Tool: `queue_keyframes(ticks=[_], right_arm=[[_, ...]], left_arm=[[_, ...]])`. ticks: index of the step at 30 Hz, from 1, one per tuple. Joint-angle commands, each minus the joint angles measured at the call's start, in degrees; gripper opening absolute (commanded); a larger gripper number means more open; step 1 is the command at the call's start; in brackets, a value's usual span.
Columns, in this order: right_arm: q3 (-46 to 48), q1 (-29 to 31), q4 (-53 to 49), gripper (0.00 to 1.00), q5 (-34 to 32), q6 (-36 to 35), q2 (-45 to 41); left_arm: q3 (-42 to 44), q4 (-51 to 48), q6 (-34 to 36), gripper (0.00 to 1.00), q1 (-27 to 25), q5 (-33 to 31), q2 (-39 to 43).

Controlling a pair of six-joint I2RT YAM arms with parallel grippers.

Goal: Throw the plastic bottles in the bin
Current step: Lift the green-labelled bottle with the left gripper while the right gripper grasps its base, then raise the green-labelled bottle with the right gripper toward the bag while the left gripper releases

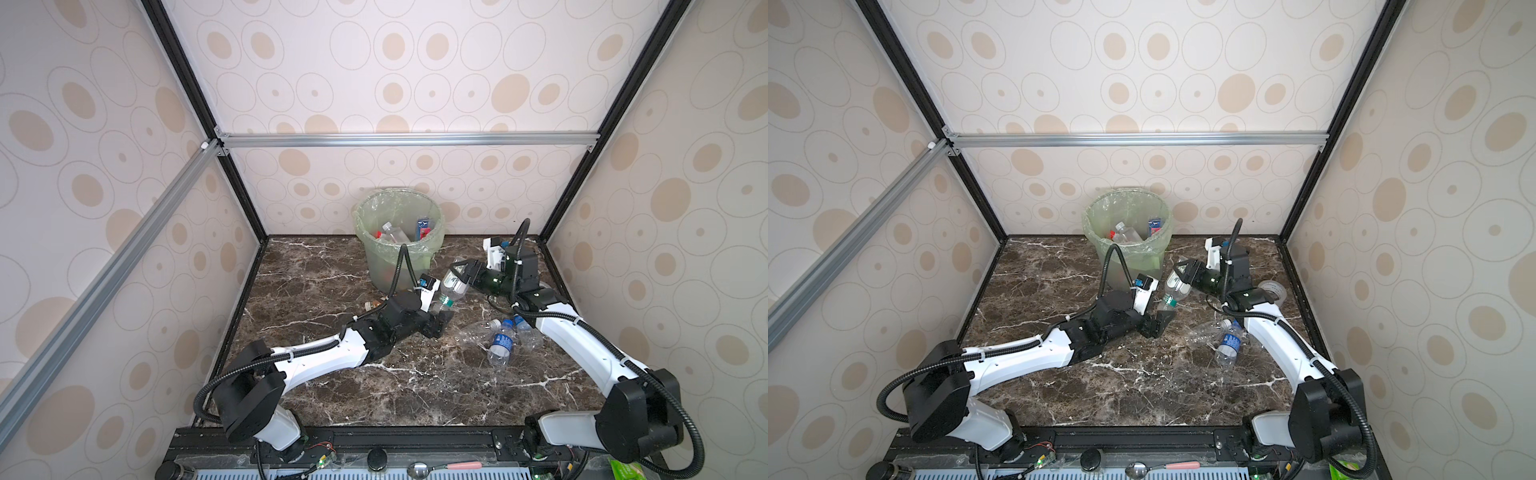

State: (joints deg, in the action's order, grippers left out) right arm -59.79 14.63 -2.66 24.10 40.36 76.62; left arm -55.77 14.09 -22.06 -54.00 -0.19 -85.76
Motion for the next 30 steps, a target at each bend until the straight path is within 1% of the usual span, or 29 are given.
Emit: queue_keyframes(ticks=[1,3,7,10,14,16,18,21,24,27,30], right_arm=[[-6.36,0.03,-2.21,0.45,-4.51,-3.52,1.12],[-10.59,0.04,-3.71,0.46,-6.51,-5.08,2.00],[-20.24,0.00,-6.01,0.45,-11.80,-8.60,3.89],[-29.50,0.00,-7.45,0.45,-14.53,-11.40,6.29],[-39.41,0.09,-6.26,0.45,-20.09,-15.95,8.26],[-41.72,0.13,-3.37,0.45,-23.10,-17.97,7.98],[-41.84,0.09,1.65,0.46,-25.78,-19.31,6.92],[-41.77,0.13,7.69,0.47,-29.61,-20.05,5.92],[-42.58,0.13,12.03,0.47,-31.28,-19.43,6.27],[-47.18,0.21,11.02,0.48,-30.63,-17.93,9.23],[-51.53,1.08,8.90,0.48,-29.51,-16.89,13.16]], left_arm=[[-0.57,-0.63,0.88,0.94,-0.44,-2.71,3.12],[-0.29,-0.73,1.05,0.99,-0.43,-3.28,4.41],[0.13,-1.72,1.46,0.99,-0.37,-4.91,6.92],[0.42,-2.35,1.52,0.99,-0.07,-5.92,8.62],[1.71,-2.06,0.33,0.99,1.30,-6.32,11.98],[2.31,-2.09,-0.57,0.99,2.68,-5.94,13.80],[2.72,-2.55,-1.75,0.99,4.57,-5.37,15.56],[3.75,-2.56,-3.48,0.99,7.72,-3.71,17.96],[5.60,-1.44,-7.09,0.99,11.89,-0.69,20.68],[7.82,-0.26,-10.09,0.99,16.00,1.26,23.17],[8.99,-0.53,-10.60,0.99,17.82,1.77,24.51]])
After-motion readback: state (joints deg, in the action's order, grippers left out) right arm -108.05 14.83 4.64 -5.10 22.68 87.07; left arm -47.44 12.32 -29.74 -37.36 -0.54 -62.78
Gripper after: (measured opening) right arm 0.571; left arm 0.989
